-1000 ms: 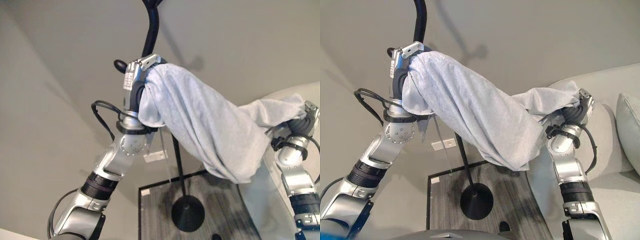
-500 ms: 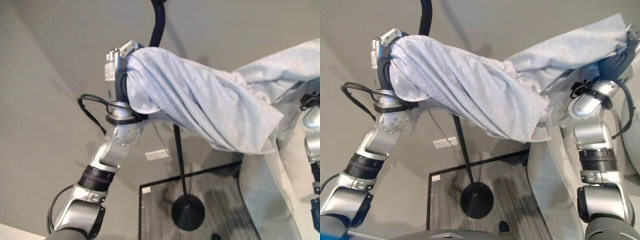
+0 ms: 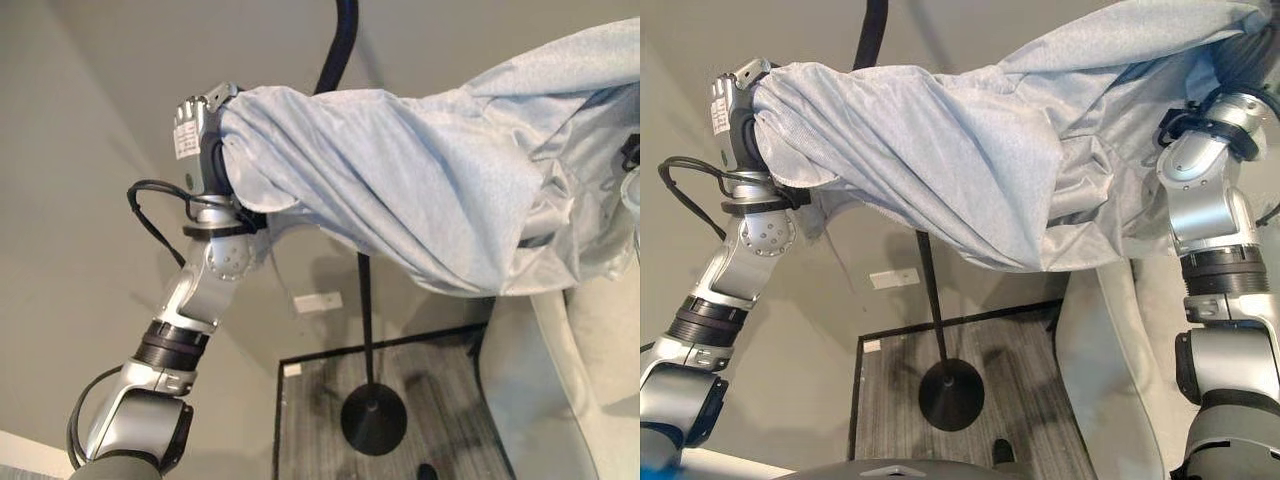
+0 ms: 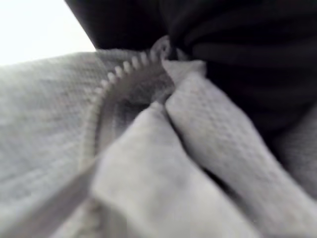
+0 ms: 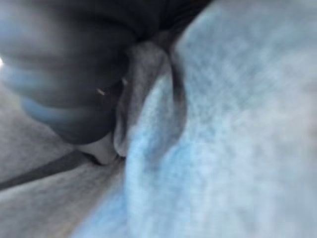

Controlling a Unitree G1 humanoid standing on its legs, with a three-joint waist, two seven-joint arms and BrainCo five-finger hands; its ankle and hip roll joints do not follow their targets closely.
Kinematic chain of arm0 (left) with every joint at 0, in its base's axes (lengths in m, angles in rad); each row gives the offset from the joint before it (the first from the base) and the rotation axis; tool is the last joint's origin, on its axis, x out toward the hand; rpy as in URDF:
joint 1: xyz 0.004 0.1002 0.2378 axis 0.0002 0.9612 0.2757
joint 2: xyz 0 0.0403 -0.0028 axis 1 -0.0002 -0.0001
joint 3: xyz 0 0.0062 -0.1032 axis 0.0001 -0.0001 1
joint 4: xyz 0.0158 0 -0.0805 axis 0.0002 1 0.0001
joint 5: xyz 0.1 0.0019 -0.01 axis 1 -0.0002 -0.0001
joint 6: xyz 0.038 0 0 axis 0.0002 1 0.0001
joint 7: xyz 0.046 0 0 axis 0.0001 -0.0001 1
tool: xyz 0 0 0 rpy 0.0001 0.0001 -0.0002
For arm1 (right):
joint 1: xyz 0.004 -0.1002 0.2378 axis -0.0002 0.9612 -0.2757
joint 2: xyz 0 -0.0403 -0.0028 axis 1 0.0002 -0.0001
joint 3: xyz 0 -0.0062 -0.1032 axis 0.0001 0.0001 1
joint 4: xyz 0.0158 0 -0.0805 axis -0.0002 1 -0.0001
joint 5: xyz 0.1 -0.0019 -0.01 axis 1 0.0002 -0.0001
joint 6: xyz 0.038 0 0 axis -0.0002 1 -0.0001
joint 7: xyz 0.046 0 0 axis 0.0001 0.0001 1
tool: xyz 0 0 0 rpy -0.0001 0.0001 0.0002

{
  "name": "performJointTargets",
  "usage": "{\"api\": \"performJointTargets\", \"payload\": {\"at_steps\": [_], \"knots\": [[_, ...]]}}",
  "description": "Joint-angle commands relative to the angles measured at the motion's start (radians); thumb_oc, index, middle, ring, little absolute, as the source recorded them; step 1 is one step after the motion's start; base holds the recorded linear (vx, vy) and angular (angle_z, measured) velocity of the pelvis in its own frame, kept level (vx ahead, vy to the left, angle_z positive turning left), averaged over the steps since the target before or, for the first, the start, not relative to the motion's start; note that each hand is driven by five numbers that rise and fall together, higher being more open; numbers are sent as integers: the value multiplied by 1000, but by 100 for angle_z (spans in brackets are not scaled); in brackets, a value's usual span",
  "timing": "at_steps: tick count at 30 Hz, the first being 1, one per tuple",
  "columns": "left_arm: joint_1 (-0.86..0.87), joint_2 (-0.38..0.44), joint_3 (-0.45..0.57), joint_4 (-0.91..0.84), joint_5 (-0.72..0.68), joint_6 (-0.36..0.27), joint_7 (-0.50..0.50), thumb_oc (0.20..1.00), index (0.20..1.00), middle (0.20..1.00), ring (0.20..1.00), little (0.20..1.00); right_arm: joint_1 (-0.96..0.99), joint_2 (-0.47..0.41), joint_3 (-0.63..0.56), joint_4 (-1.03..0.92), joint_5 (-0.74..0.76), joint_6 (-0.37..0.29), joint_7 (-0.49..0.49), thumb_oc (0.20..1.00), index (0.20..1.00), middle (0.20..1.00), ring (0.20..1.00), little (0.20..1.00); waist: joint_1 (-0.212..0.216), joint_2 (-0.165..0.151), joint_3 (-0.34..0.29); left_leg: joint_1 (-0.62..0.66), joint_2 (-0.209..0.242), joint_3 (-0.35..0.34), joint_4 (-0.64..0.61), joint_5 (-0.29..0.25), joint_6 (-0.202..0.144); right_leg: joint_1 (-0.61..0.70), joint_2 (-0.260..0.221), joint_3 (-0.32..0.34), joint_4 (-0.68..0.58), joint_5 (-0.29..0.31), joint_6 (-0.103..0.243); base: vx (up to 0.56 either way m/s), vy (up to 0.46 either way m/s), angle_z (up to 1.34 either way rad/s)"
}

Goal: Hang the clothes on the sofa on the clothes rack.

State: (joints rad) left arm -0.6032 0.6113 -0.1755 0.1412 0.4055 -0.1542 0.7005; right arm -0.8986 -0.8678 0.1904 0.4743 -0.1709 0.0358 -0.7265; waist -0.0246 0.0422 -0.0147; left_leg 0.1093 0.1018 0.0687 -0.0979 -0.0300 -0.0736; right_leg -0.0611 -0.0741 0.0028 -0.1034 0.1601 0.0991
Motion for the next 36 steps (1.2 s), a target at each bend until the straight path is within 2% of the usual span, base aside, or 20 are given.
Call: {"api": "performJointTargets", "payload": {"at_steps": [1,6,10,13,20,26,36], "knots": [[-70,128,53,35,-57,0,23,200,200,200,200,200,-167,-37,85,119,54,-35,60,200,200,200,200,200,11,-113,-31,63,-42,-8,11,-91,13,130,-55,-2,16,-127,43,0,-22,7],[-42,118,36,87,-110,-1,3,200,200,200,200,200,-297,-26,188,290,127,-52,95,200,200,200,200,200,32,-124,-20,40,-35,-22,11,-74,1,122,-49,-17,16,-129,38,9,-29,10],[-28,103,23,156,-172,-5,-12,200,200,200,200,200,-333,-18,235,363,152,-54,121,200,200,200,200,200,40,-129,-15,22,-26,-34,11,-60,-9,114,-42,-30,16,-133,34,12,-57,20],[15,72,18,197,-253,-11,-40,200,200,200,200,200,-313,15,248,484,201,-65,143,200,200,200,200,200,63,-135,6,-29,-3,-60,11,-27,-32,81,-23,-56,16,-144,21,13,-152,30],[153,16,47,148,-253,-17,-72,200,200,200,200,200,-125,94,180,423,183,-70,159,200,200,200,200,200,65,-128,24,-51,11,-67,11,-10,-39,66,-10,-63,16,-152,10,17,-70,6],[245,-67,17,147,-253,-19,-103,200,200,200,200,200,90,190,110,308,148,-83,155,200,200,200,200,200,53,-117,35,-55,20,-65,11,-5,-39,60,-1,-63,16,-159,2,6,-45,0],[360,-176,-3,158,-300,-32,-118,200,200,200,200,200,305,280,47,177,141,-118,156,200,200,200,200,200,32,-108,35,-26,18,-50,11,-16,-31,83,-1,-50,16,-161,0,0,-2,-1]]}}
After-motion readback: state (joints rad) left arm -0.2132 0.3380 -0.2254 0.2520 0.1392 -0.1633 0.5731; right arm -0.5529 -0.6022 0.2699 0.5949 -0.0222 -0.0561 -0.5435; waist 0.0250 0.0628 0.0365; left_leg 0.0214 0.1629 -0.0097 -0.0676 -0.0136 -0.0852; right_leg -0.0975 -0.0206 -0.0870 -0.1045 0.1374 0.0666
